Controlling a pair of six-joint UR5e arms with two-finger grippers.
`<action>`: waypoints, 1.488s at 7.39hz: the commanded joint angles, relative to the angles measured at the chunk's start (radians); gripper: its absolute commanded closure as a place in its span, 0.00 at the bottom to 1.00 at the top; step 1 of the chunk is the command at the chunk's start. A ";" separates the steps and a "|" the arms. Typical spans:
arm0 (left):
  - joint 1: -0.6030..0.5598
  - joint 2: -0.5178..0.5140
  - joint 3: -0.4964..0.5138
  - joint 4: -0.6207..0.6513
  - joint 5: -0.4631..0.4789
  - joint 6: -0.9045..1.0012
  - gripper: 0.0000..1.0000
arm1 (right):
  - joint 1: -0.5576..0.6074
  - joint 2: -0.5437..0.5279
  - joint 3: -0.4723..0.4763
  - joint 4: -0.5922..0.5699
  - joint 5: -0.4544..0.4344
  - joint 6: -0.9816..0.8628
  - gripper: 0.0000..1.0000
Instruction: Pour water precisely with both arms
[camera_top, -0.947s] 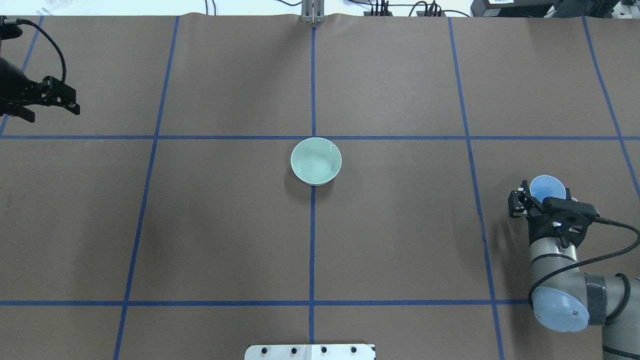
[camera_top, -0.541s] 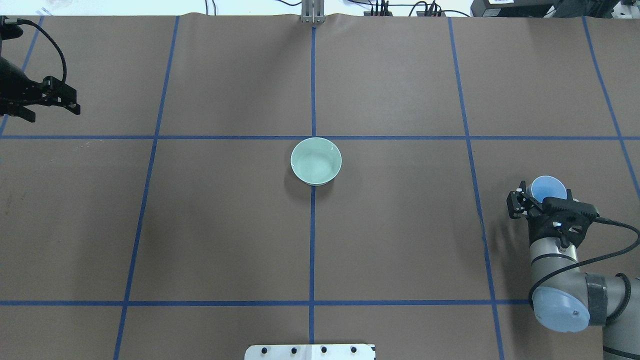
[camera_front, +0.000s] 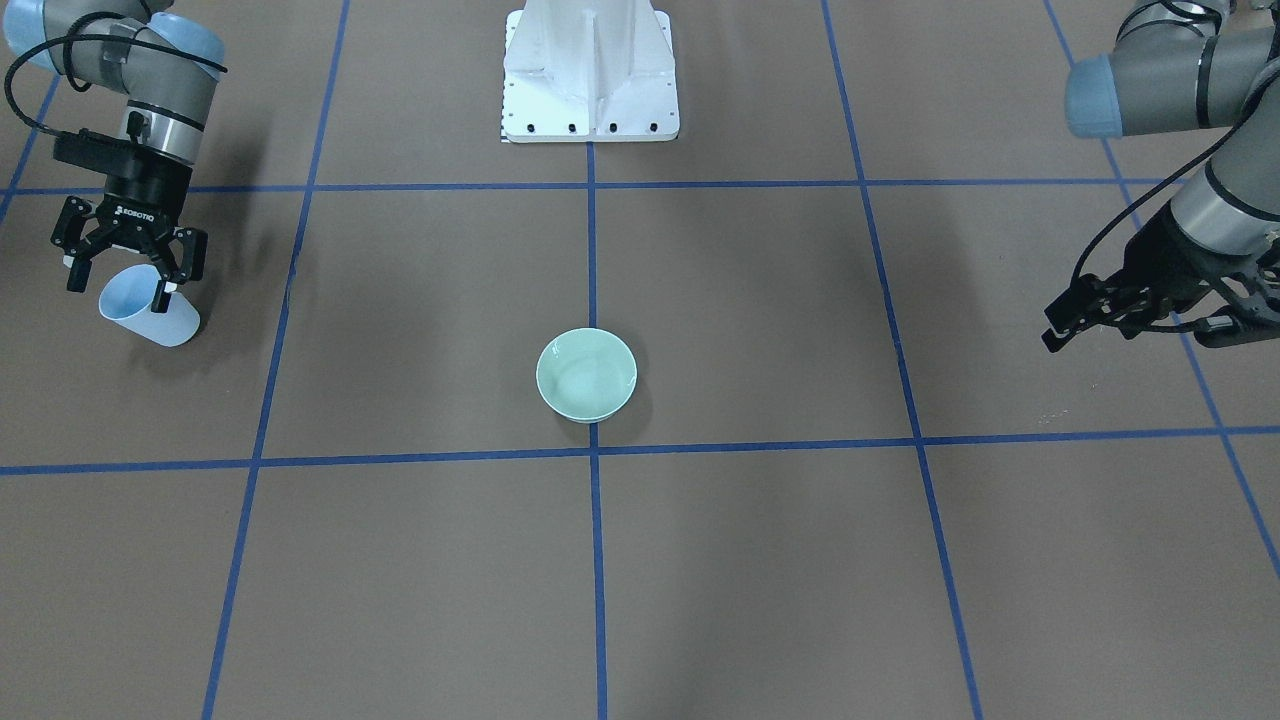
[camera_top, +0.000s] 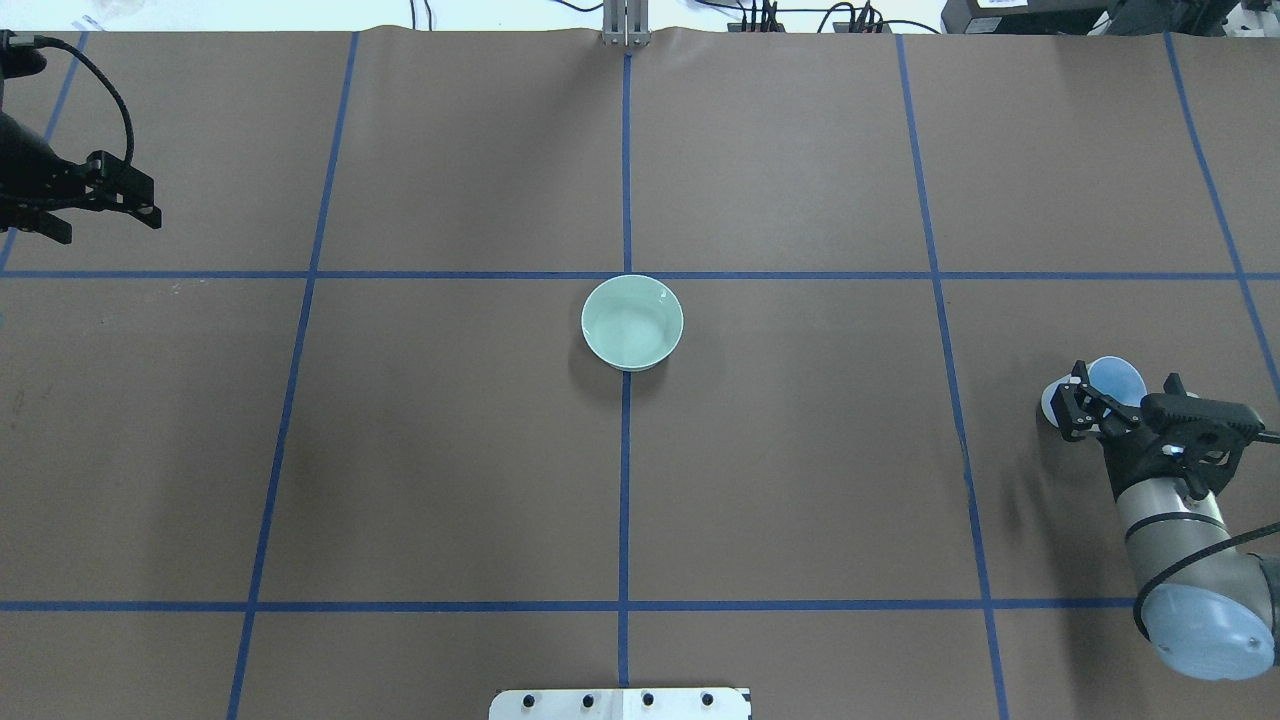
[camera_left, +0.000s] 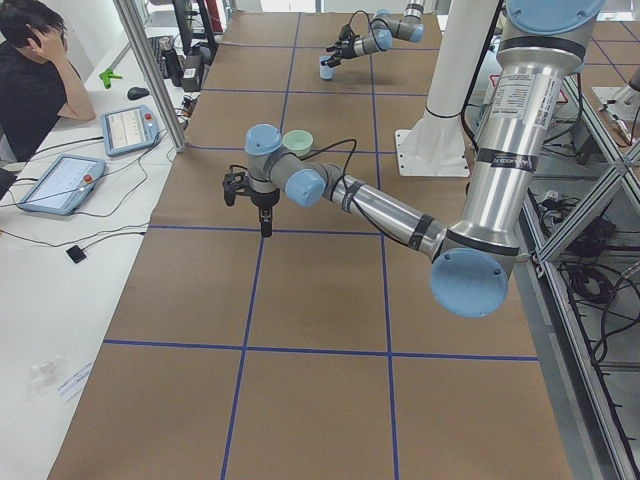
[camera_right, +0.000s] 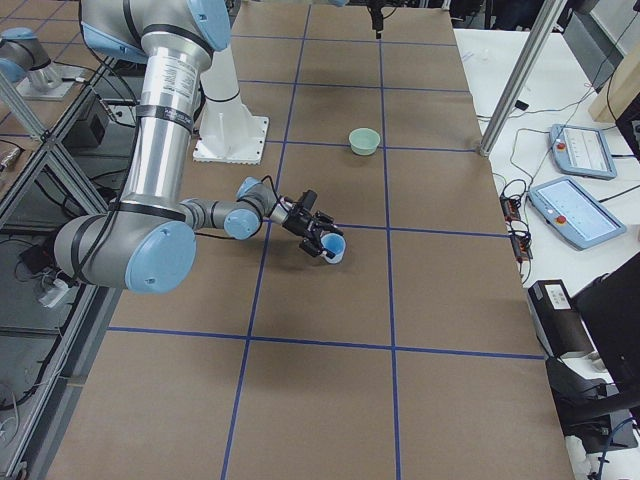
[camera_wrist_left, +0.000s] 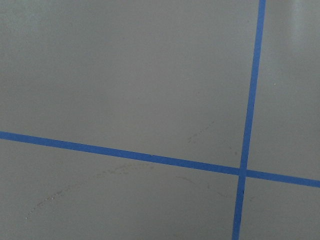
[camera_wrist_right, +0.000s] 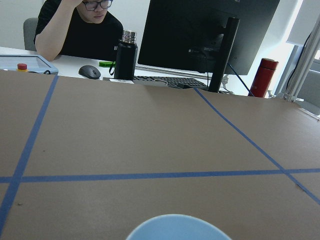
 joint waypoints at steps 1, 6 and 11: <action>0.001 0.005 0.000 -0.001 0.000 0.000 0.00 | 0.003 -0.019 0.040 0.067 0.004 -0.050 0.01; 0.022 -0.073 -0.009 -0.007 -0.008 -0.089 0.00 | 0.203 -0.007 0.232 0.068 0.250 -0.353 0.01; 0.338 -0.379 0.011 0.037 0.050 -0.598 0.00 | 0.917 0.111 0.099 0.056 1.266 -0.949 0.01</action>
